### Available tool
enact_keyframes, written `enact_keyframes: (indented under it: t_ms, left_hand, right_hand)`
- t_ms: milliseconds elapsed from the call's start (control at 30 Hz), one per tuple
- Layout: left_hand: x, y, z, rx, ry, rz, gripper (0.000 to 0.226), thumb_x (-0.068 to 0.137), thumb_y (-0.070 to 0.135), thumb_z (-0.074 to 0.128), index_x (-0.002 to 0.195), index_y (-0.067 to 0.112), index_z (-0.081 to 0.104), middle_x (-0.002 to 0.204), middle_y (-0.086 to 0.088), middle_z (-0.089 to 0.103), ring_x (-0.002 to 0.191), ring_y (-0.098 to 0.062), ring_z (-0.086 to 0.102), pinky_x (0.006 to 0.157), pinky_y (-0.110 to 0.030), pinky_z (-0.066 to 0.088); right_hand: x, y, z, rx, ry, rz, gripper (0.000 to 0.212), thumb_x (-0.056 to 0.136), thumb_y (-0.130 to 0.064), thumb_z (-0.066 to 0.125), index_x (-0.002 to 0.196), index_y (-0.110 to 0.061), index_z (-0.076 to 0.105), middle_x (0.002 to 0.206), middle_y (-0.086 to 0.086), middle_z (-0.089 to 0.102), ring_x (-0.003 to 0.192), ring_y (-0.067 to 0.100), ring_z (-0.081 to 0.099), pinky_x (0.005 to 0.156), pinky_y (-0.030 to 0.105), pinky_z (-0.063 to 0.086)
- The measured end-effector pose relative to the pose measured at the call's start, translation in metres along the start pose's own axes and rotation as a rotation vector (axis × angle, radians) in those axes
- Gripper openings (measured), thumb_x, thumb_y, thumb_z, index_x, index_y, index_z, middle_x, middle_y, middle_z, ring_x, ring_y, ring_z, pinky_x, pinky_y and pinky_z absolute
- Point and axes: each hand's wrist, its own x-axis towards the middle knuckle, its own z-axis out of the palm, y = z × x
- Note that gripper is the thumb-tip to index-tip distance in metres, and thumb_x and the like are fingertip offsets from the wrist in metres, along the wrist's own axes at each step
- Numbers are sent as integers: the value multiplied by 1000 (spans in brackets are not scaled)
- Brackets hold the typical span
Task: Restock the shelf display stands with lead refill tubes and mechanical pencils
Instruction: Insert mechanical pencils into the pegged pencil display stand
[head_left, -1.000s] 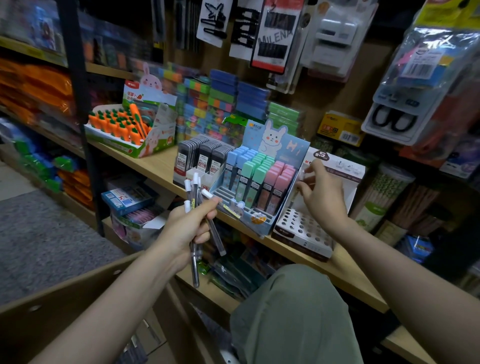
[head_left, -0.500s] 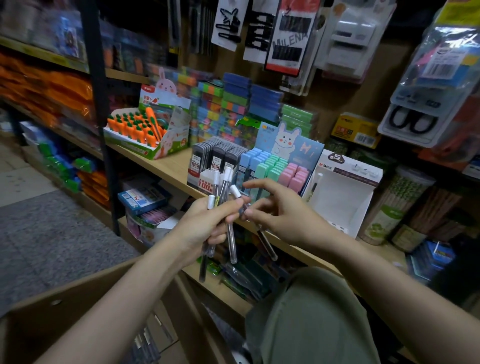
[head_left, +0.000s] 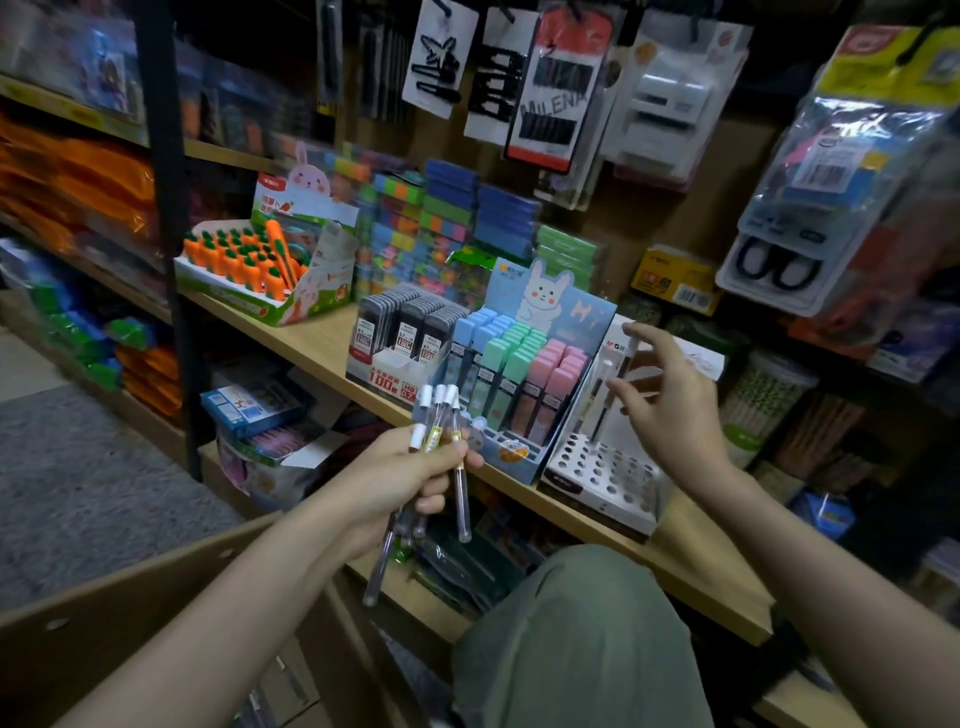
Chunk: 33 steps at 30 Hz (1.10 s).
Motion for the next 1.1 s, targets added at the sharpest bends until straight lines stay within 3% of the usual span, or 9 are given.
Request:
enact_keyframes:
  t_ms: [100,333,467,667,800,900,967,1033,1100]
  left_hand:
    - [1,-4,-4,14,-1,23,9,93,16,61,96,7,62,97,-12,74,45,-4,33,40,-16,32]
    - [6,-12,-13,-89,76,35,14,91,19,64,79,18,71,85,-12,72,42,-4,35,36,-16,32]
    - [8,-13,-13,-115,131,20,10,91,17,64,94,8,64,76,-8,68,43,-5,37,36,-16,32]
    - [8,-10,-6,-107,141,-27,10,93,15,63,95,6,67,73,-6,70,44,-6,38,36,-17,32]
    - [5,-9,-7,4,41,22,18,94,18,61,86,19,78,83,-5,73,46,-4,36,39,-17,32]
    - [3,-9,-6,33,-13,60,14,91,22,65,84,20,77,90,-6,74,44,-3,36,40,-17,33]
    - [1,-8,-6,28,-20,80,9,85,28,69,82,22,76,97,-9,73,44,-3,36,41,-16,32]
    - [-1,-6,-4,24,-29,95,13,78,33,72,82,22,77,99,-11,71,46,-4,35,42,-17,31]
    - [-2,-5,-1,19,-23,96,16,77,32,71,83,18,76,97,-12,71,46,-4,34,42,-17,30]
  right_hand:
    - [-1,5,13,62,42,-6,55,86,-15,72,130,-32,44,83,-17,61,74,0,65,73,31,59]
    - [-2,13,31,73,76,-5,52,86,-12,72,127,-32,47,85,-23,58,83,4,65,77,35,59]
    - [-4,16,34,107,101,-23,46,88,-12,69,124,-34,50,96,-11,64,83,3,66,77,32,59]
    - [-6,15,38,118,90,55,33,92,-13,63,121,-28,57,101,-2,65,79,13,68,75,42,58]
    - [-11,11,41,113,68,102,37,91,-9,63,119,-33,58,106,-6,63,83,5,65,74,37,60]
    - [-15,3,37,69,97,132,42,92,-16,65,131,-28,55,116,0,56,81,5,60,79,30,57]
    - [-17,-9,30,103,158,106,42,92,-21,66,131,-29,53,107,-3,54,75,7,57,71,24,52]
    - [-20,-28,25,239,75,80,32,92,-23,64,120,-34,56,93,-12,59,77,9,60,67,23,54]
    - [-25,-50,29,346,-163,78,28,90,-25,66,115,-34,59,91,-15,65,82,4,65,72,24,58]
